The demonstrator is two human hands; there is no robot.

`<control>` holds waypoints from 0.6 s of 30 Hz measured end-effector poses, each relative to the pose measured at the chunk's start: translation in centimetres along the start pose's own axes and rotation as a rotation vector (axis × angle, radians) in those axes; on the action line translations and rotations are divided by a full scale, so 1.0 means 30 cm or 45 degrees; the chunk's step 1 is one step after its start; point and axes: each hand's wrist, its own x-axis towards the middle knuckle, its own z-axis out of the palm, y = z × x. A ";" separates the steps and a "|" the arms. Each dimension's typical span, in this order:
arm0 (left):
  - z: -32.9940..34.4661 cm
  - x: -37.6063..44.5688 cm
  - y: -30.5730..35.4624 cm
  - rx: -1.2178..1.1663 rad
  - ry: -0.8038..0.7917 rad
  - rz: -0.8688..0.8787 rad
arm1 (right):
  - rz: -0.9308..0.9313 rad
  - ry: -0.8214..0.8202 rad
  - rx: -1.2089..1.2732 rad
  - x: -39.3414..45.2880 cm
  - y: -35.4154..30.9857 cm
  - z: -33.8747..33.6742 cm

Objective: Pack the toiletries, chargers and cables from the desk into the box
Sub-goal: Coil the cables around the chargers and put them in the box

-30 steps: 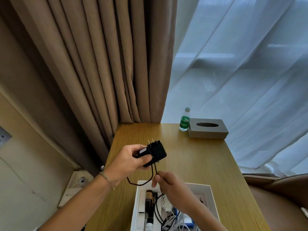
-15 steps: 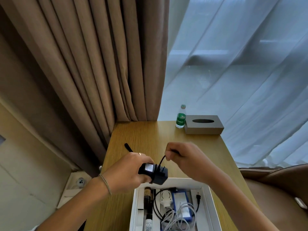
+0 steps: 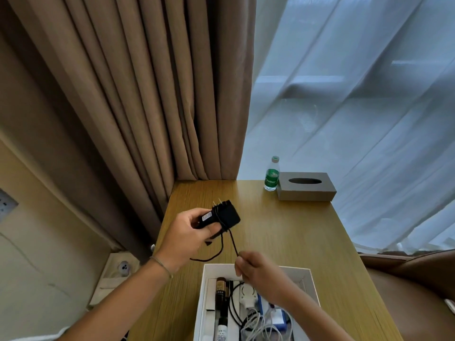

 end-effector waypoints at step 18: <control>0.067 -0.025 -0.111 0.725 -0.819 0.109 | -0.220 0.062 -0.125 0.033 0.032 -0.193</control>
